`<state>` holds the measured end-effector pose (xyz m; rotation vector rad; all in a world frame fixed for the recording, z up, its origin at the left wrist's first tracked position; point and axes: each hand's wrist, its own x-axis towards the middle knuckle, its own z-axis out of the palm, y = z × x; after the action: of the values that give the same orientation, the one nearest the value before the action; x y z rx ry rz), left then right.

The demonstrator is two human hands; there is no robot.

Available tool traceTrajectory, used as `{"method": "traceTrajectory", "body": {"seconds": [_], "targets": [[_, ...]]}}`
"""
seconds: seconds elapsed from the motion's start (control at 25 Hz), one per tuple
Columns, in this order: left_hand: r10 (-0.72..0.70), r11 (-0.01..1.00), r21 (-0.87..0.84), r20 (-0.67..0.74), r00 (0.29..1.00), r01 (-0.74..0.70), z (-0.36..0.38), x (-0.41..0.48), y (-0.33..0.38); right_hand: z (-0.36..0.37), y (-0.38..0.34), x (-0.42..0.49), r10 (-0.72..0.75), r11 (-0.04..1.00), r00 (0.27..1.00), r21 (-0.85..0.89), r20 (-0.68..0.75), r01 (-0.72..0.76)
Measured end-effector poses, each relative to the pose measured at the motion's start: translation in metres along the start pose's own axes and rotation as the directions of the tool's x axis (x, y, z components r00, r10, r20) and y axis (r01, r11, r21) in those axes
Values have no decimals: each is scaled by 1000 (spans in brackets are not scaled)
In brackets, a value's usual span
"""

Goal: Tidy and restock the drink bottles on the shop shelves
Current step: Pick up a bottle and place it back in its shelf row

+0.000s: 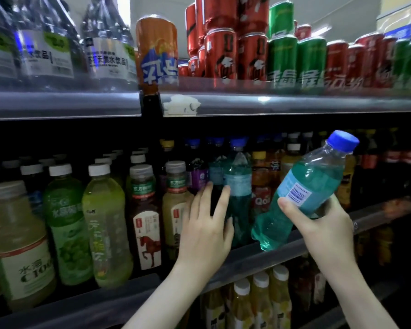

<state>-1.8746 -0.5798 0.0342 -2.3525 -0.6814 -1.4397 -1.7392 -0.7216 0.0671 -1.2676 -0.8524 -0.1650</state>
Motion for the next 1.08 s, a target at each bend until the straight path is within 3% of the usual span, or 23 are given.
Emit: {"method": "traceTrajectory", "body": {"seconds": [0.12, 0.2, 0.24, 0.32, 0.4, 0.6, 0.72, 0.88, 1.0, 1.08], "targets": [[-134, 977, -159, 67, 989, 143, 24, 15, 25, -19, 21, 20, 5, 999, 1000, 37, -7, -4], [-247, 953, -173, 40, 968, 251, 36, 27, 40, -28, 35, 34, 14, 997, 999, 69, 51, -18], [-237, 967, -108, -36, 971, 232, 43, 32, 48, -33, 41, 41, 23, 996, 996, 87, 91, -31], [-76, 987, 124, -188, 979, 101, 58, 43, 68, -44, 53, 58, 27, 993, 984, 109, 175, -46], [27, 932, 360, -172, 985, 38, 75, 57, 83, -54, 63, 74, 10, 992, 973, 117, 230, -38], [-118, 863, 490, -41, 992, 123, 111, 78, 91, -73, 82, 105, -18, 990, 956, 137, 292, -23], [-114, 896, 423, -80, 990, 137, 117, 81, 92, -81, 90, 109, -8, 986, 961, 162, 277, -38], [55, 982, 186, -174, 983, -22, 113, 60, 102, -84, 94, 107, -5, 977, 978, 210, 210, -40], [50, 998, -21, -151, 987, -53, 100, 38, 111, -80, 95, 106, -31, 974, 982, 227, 186, -12], [30, 990, -125, -218, 975, -59, 90, 31, 112, -72, 96, 104, -43, 973, 977, 231, 210, -7]]}}
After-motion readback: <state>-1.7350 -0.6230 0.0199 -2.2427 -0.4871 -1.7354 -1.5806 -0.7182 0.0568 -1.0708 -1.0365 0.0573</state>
